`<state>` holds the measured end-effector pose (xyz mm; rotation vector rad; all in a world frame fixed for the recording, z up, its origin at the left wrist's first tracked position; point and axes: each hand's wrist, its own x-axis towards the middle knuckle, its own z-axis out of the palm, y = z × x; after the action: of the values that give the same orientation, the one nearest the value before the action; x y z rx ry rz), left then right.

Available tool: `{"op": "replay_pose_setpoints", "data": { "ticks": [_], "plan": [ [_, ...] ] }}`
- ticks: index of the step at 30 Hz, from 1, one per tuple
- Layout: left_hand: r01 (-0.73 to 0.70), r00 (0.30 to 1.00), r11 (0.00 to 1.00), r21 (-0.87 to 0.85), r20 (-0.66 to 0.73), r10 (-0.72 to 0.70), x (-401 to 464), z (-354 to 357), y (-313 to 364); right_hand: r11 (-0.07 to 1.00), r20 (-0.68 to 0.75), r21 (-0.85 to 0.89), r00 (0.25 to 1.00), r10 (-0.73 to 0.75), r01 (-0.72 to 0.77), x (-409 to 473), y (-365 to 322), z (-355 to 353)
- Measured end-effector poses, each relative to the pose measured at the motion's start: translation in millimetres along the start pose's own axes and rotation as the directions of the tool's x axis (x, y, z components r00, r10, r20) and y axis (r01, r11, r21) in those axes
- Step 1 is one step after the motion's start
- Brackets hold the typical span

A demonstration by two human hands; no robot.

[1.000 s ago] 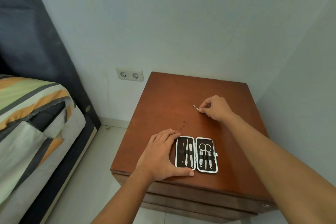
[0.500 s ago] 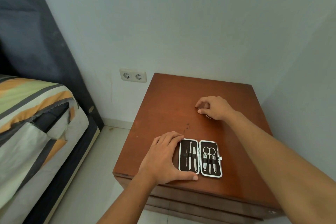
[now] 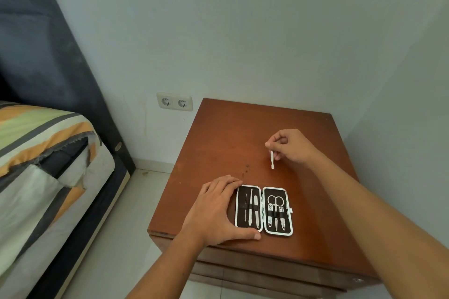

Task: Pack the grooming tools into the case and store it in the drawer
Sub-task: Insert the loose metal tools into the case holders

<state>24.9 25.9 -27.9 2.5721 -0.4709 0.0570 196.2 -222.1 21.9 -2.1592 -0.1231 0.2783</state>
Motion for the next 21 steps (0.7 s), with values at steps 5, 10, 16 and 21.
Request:
{"op": "replay_pose_setpoints", "data": {
  "ticks": [5, 10, 16, 21],
  "plan": [
    [0.002, 1.000, 0.999, -0.041, -0.008, -0.003, 0, 0, -1, 0.956, 0.004, 0.292, 1.000, -0.027, 0.024, -42, -14, 20],
    [0.035, 0.999, 0.989, -0.147, -0.001, -0.036, -2, -3, -10, 0.961, 0.054, 0.274, 0.997, -0.062, 0.045, -64, -11, 49],
    [0.030, 0.999, 0.987, -0.158, 0.017, -0.027, -3, -5, -14, 0.988, 0.080, 0.143, 0.995, -0.067, 0.055, -67, -8, 64],
    [0.027, 1.000, 0.986, -0.162, 0.010, -0.026, -3, -3, -14, 0.992, 0.085, 0.061, 0.989, -0.117, 0.112, -64, -14, 71]
  ]
}}
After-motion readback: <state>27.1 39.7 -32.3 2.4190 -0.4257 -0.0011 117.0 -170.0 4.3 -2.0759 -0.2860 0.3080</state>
